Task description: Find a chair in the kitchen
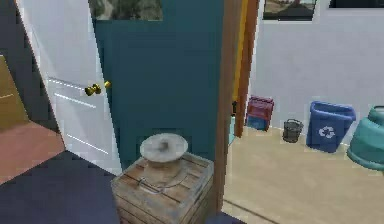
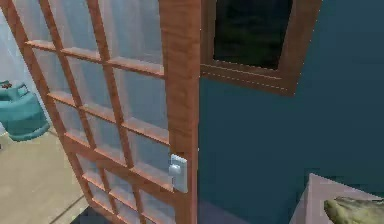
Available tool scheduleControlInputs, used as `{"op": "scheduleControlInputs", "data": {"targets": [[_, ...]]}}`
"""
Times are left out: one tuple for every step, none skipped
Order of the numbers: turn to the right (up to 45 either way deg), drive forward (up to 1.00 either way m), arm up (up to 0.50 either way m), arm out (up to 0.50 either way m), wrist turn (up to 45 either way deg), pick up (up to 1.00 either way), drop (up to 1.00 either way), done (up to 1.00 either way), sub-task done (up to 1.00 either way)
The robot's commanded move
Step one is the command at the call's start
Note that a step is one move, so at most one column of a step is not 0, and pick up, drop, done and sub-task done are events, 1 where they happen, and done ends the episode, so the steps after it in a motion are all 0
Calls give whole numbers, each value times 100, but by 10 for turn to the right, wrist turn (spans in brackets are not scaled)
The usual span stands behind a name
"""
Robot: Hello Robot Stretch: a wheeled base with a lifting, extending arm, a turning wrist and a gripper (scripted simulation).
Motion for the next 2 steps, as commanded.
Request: {"op": "scheduleControlInputs", "data": {"targets": [[210,0,0,0,0,0,0,0,0],[0,100,0,0,0,0,0,0,0]]}}
